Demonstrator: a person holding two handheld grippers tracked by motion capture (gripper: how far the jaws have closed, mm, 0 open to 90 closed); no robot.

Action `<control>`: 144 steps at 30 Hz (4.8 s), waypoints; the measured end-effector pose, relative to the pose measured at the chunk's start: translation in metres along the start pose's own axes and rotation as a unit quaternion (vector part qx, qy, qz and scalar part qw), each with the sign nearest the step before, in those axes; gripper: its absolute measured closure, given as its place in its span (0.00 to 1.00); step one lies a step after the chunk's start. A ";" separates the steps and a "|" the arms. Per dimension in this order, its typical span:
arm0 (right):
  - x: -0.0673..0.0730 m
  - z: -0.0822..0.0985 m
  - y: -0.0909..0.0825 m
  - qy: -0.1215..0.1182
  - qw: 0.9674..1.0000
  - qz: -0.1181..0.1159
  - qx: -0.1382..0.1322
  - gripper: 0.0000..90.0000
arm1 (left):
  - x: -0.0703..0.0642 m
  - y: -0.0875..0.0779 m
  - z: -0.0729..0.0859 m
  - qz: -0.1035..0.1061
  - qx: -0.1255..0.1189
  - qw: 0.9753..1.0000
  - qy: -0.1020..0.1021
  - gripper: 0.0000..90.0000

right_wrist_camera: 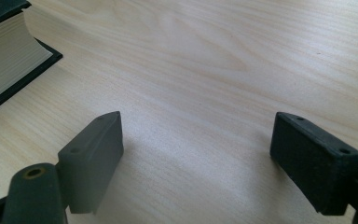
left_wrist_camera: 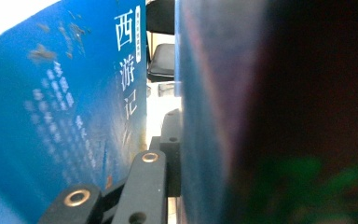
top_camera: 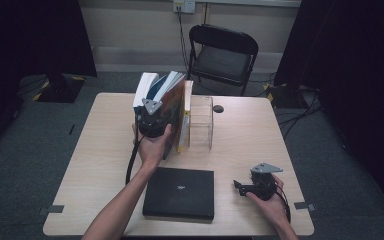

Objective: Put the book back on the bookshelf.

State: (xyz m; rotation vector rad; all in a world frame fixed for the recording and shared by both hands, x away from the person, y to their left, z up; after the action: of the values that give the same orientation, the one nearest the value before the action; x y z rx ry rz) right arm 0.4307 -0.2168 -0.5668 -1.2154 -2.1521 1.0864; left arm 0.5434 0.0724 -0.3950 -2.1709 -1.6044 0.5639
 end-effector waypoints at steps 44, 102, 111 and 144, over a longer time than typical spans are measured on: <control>0.002 -0.001 0.001 -0.004 1.000 -0.003 0.000 0.19 | -0.012 -0.015 0.023 0.035 -0.027 0.998 0.044 0.65; 0.004 -0.002 0.002 -0.005 1.000 -0.004 -0.001 0.19 | -0.010 0.003 -0.041 0.053 0.380 0.921 0.069 0.69; 0.005 -0.005 0.003 -0.005 1.000 -0.005 0.000 0.19 | -0.003 0.002 -0.045 0.017 0.375 0.924 0.070 0.82; 0.006 -0.005 0.003 -0.008 1.000 -0.006 -0.001 0.19 | 0.000 0.017 -0.059 0.036 0.324 0.943 0.066 0.75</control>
State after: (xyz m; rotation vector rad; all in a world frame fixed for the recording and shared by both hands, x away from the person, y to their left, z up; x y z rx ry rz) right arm 0.4327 -0.2087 -0.5667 -1.1982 -2.1702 1.0922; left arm 0.5885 0.0640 -0.3540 -1.7239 -1.0661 0.8131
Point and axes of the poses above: each handheld gripper's, and its own axes: y roughly forward along the jaws, z roughly out of its underside, x roughly to its left, the point moved 10 cm from there along y, roughly forward along the jaws, and after that the axes turned 11 degrees about x, right-handed, at the moved point
